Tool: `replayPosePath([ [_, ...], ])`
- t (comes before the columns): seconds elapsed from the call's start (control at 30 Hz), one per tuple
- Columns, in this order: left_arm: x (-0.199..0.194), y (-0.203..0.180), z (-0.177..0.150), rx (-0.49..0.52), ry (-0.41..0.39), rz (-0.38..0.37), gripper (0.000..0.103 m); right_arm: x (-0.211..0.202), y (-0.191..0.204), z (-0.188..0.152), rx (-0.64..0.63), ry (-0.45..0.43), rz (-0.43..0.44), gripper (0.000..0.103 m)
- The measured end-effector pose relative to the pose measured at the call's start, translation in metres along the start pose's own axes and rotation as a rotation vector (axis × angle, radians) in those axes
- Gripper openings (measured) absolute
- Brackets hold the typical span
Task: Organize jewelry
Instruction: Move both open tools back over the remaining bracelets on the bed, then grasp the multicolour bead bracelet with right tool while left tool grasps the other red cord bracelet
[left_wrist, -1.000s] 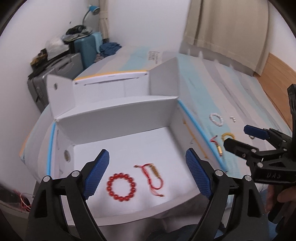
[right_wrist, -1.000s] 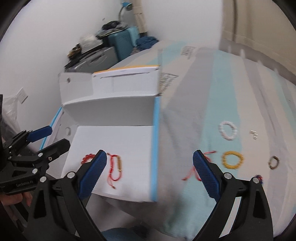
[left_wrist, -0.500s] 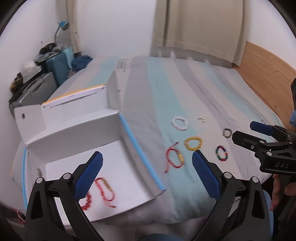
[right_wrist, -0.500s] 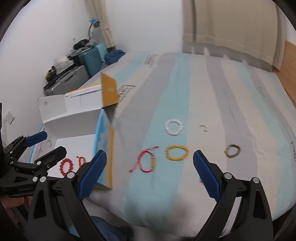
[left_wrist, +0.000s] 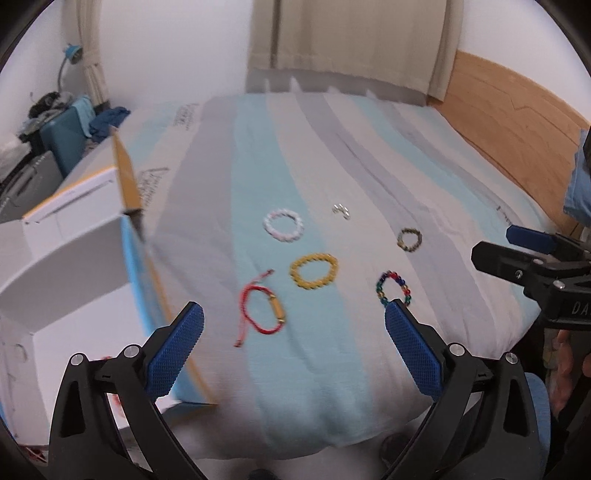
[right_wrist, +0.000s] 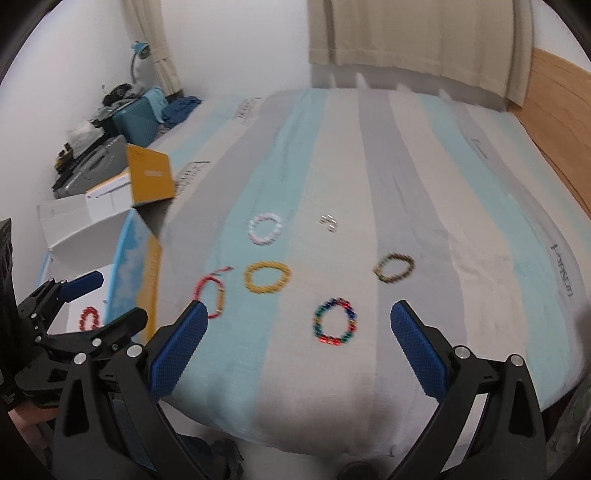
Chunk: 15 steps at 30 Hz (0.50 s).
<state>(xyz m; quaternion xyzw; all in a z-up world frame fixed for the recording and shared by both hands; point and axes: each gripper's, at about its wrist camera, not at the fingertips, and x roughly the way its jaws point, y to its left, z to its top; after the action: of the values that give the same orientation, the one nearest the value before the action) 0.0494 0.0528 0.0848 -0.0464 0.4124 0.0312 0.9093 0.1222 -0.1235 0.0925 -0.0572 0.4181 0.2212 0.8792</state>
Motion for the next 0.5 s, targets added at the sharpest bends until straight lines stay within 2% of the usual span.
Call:
replayPosePath([
  [0.2,0.04,-0.013,-0.008,0.021,0.03,0.017,0.097,0.024,-0.026,-0.012,0.02,0.036,-0.022,0.095],
  [0.5,0.099,0.002,-0.017,-0.023,0.081,0.044,0.097,0.079,-0.035,-0.029,-0.001,0.101,-0.044,0.095],
])
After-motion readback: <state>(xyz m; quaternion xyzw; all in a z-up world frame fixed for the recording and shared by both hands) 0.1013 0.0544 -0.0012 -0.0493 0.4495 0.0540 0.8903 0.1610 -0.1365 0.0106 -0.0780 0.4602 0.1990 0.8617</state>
